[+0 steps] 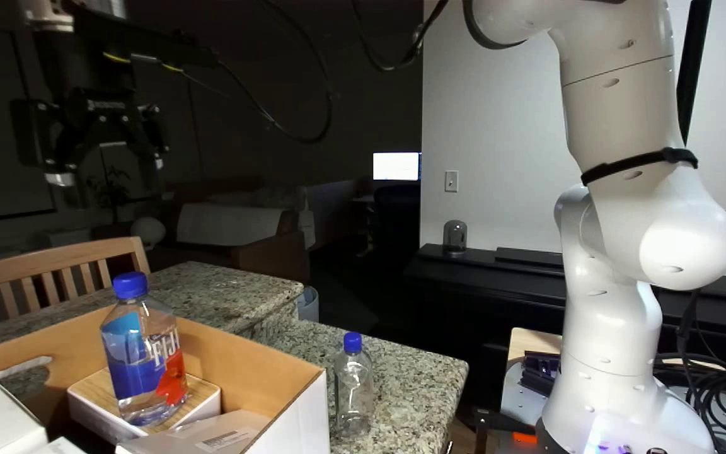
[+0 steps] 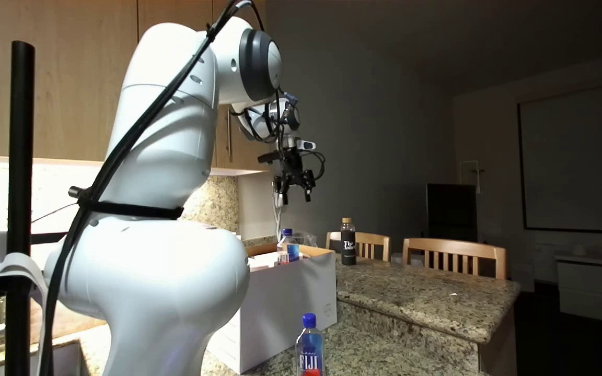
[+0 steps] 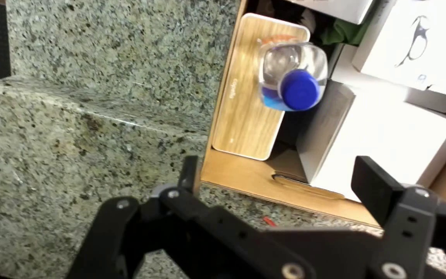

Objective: Remove the bottles from the box and put them on the counter

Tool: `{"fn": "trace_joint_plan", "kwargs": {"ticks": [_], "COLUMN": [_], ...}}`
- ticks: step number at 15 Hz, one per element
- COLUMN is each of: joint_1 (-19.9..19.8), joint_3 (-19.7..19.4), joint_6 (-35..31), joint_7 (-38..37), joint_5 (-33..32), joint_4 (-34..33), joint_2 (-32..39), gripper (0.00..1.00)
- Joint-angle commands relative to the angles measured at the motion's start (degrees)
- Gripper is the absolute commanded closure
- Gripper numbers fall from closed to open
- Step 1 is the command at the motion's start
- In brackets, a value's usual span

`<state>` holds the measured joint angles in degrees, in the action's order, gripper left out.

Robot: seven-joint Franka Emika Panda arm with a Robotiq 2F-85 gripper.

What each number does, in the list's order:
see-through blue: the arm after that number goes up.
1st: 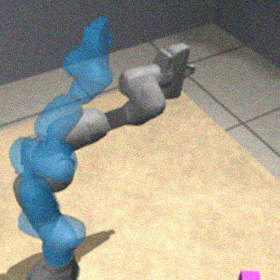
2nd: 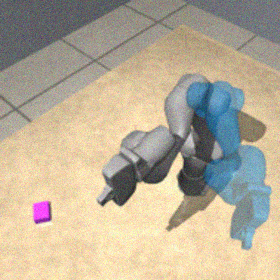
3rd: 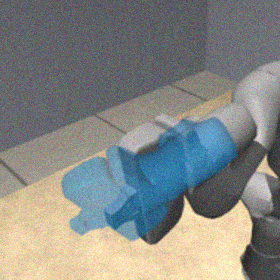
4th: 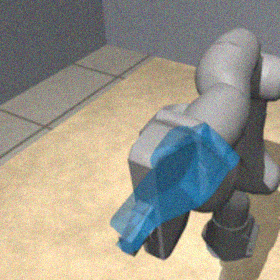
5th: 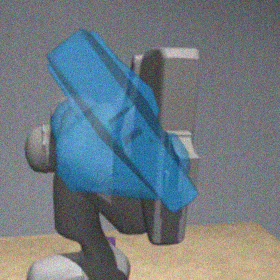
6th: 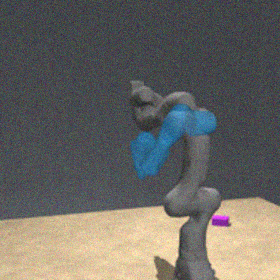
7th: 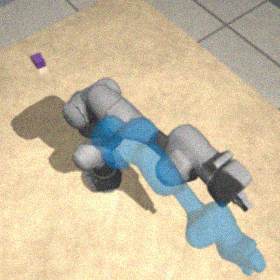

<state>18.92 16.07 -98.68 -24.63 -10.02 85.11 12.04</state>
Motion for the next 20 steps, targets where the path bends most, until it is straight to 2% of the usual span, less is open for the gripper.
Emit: {"fn": "trace_joint_plan", "kwargs": {"ticks": [1, 6, 8, 10, 13, 17, 20], "joint_1": [3.3, 5.4, 5.6, 4.4, 3.6, 2.7, 2.6], "joint_3": [-0.2, -1.9, -2.5, -1.3, -0.8, -0.6, -1.1], "joint_6": [6.1, 12.4, 14.1, 13.2, 8.1, 0.1, -3.3], "joint_7": [5.0, 8.2, 8.6, 8.0, 7.3, 6.6, 6.4], "joint_5": [-1.4, 0.4, 0.8, 1.1, 2.9, 5.9, 7.1], "joint_4": [-10.4, -17.9, -18.8, -17.1, -11.5, -1.7, 5.0], "joint_2": [7.7, 14.0, 14.8, 13.9, 10.4, 4.9, 1.1], "gripper": [0.00, 0.00, 0.00, 0.00, 0.00, 0.00, 0.00]}}
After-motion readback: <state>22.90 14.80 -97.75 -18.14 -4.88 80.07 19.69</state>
